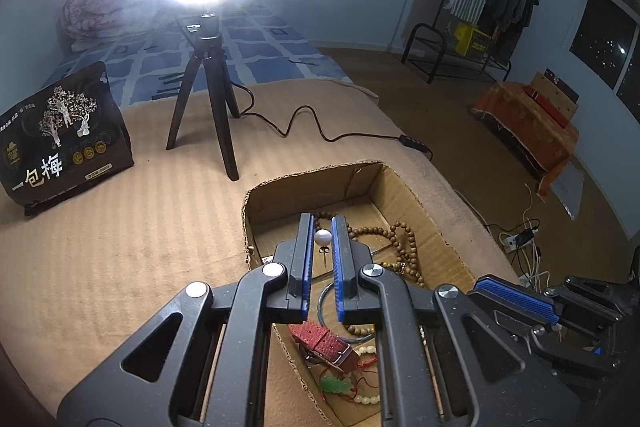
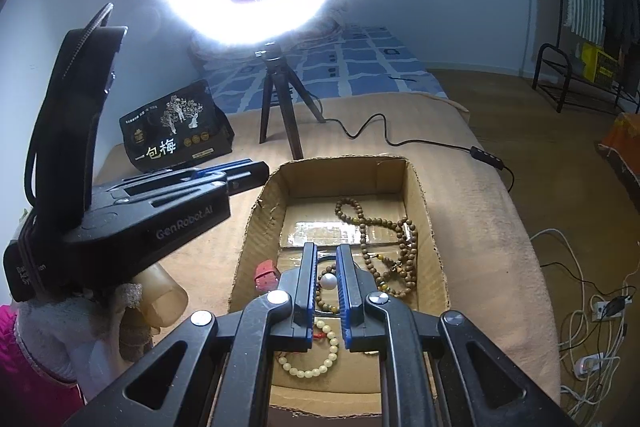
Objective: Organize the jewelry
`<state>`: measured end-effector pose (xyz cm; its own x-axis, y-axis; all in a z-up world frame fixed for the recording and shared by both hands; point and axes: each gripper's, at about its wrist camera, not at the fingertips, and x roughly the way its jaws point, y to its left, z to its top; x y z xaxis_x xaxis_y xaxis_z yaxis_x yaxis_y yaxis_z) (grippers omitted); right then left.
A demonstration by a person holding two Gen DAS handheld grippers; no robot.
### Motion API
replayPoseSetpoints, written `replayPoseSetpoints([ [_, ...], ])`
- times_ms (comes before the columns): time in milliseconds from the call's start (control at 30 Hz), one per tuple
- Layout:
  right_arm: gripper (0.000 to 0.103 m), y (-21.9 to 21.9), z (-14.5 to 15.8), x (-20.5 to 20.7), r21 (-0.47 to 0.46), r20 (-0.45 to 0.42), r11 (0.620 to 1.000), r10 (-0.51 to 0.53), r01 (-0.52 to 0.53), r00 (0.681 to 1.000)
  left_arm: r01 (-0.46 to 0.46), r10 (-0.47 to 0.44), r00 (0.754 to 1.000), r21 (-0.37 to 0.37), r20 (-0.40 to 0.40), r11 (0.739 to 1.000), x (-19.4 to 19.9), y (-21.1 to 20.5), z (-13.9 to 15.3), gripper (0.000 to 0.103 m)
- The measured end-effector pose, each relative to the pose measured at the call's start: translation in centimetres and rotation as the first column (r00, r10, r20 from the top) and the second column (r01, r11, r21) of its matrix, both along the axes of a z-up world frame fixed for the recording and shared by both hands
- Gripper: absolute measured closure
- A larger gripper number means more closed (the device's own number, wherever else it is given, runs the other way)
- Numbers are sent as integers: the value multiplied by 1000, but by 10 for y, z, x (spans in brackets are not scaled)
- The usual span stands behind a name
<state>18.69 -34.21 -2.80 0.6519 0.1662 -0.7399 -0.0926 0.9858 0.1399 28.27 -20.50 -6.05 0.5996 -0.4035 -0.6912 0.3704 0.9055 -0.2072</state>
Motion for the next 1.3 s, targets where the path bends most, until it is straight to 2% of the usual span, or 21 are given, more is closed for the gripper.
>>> replayPoseSetpoints([
  [100, 93, 1, 0, -1, -12, -1, 1000, -1, 1, 1000, -1, 1, 1000, 5, 8, 1000, -2, -1, 1, 97],
  [167, 84, 2, 0, -1, -22, 6, 1000, -2, 2, 1000, -3, 3, 1000, 11, 8, 1000, -2, -2, 1, 97],
  [233, 68, 3, 0, -2, -35, 14, 999, -6, 7, 1000, -12, 11, 1000, 25, 13, 1000, -2, -3, 1, 96],
  [267, 65, 4, 1, -3, -43, 16, 999, -5, 5, 1000, -16, 15, 1000, 33, 18, 999, -3, -3, 1, 96],
  [300, 59, 5, 1, -3, -52, 18, 999, -3, 3, 1000, -19, 18, 1000, 42, 23, 999, -3, -4, 2, 94],
  [333, 48, 6, 1, -4, -61, 22, 998, 0, 1, 1000, -22, 21, 1000, 43, 23, 999, -3, -4, 2, 81],
  [367, 42, 7, 1, -5, -71, 29, 997, 0, 2, 1000, -26, 25, 999, 41, 23, 999, -3, -3, 2, 63],
  [400, 33, 7, 2, -6, -77, 36, 997, -3, 6, 999, -36, 35, 999, 36, 32, 999, -3, -1, 3, 57],
  [600, 14, 5, 4, -10, -85, 43, 996, -19, 23, 999, -46, 45, 998, 21, 38, 999, -3, 3, 7, 51],
  [667, 14, 6, 5, -11, -96, 43, 995, -22, 26, 999, -48, 47, 998, 23, 42, 999, -5, 4, 8, 44],
  [700, 14, 6, 5, -11, -101, 43, 995, -23, 28, 999, -49, 48, 998, 25, 48, 998, -6, 4, 9, 44],
  [967, 14, 8, 20, -22, -126, 72, 991, -33, 42, 997, -62, 60, 996, 31, 59, 998, -15, 10, 20, 44],
  [1300, 14, 13, 50, -45, -138, 128, 987, -64, 82, 990, -70, 65, 991, 34, 117, 997, -45, 26, 50, 44],
])
